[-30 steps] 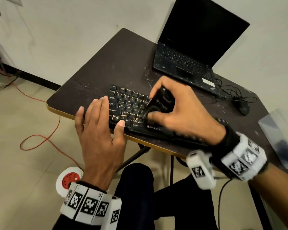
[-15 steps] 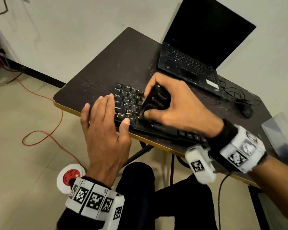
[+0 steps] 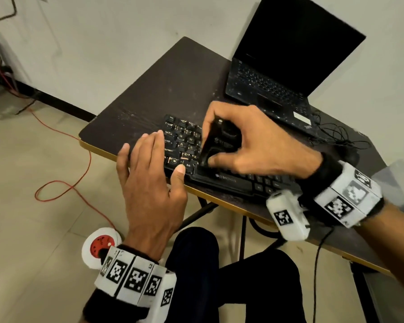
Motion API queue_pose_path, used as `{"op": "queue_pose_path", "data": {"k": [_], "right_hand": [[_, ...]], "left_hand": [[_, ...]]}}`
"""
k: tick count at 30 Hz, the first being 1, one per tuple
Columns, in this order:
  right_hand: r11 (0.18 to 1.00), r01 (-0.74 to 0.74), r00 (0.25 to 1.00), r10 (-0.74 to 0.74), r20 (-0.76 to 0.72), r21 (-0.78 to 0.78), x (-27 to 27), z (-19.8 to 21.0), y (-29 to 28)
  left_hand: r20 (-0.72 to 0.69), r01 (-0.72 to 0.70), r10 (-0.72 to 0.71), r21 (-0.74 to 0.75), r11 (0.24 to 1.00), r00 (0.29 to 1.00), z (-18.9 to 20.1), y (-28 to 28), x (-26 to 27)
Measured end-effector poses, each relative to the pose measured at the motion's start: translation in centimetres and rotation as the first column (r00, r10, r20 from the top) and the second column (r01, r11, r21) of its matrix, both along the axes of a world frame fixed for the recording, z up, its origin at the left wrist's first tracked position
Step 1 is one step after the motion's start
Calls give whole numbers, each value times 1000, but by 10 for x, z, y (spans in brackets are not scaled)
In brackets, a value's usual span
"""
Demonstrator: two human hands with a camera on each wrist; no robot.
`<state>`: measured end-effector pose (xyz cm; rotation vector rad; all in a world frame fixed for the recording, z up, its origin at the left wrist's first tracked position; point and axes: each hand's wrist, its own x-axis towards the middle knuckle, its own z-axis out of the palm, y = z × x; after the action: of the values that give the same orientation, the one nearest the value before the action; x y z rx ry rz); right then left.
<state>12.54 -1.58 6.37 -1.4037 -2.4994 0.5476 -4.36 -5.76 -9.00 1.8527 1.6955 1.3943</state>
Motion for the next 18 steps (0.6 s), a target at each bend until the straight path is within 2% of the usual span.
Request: {"op": "queue_pose_path", "data": {"k": [2, 6, 9, 14, 17, 18], "right_hand": [[996, -78, 996, 80, 46, -38, -1, 1, 1], [996, -62, 997, 65, 49, -63, 8, 12, 14], [974, -187, 981, 192, 26, -132, 4, 7, 2], [994, -86, 995, 89, 42, -74, 13, 12, 17], [981, -169, 985, 170, 5, -95, 10, 2, 6], [984, -151, 989, 151, -10, -91, 12, 1, 7]], "left_hand": [[3, -7, 7, -1, 1000, 1000, 0, 0, 0], [-12, -7, 7, -8, 1000, 1000, -2, 1, -1], [-8, -7, 7, -1, 1000, 1000, 0, 0, 0], [-19, -4, 4, -3, 1000, 1000, -1, 0, 0], [-8, -4, 4, -1, 1000, 1000, 1, 0, 0], [-6, -6, 6, 3, 1000, 1000, 1, 0, 0]]}}
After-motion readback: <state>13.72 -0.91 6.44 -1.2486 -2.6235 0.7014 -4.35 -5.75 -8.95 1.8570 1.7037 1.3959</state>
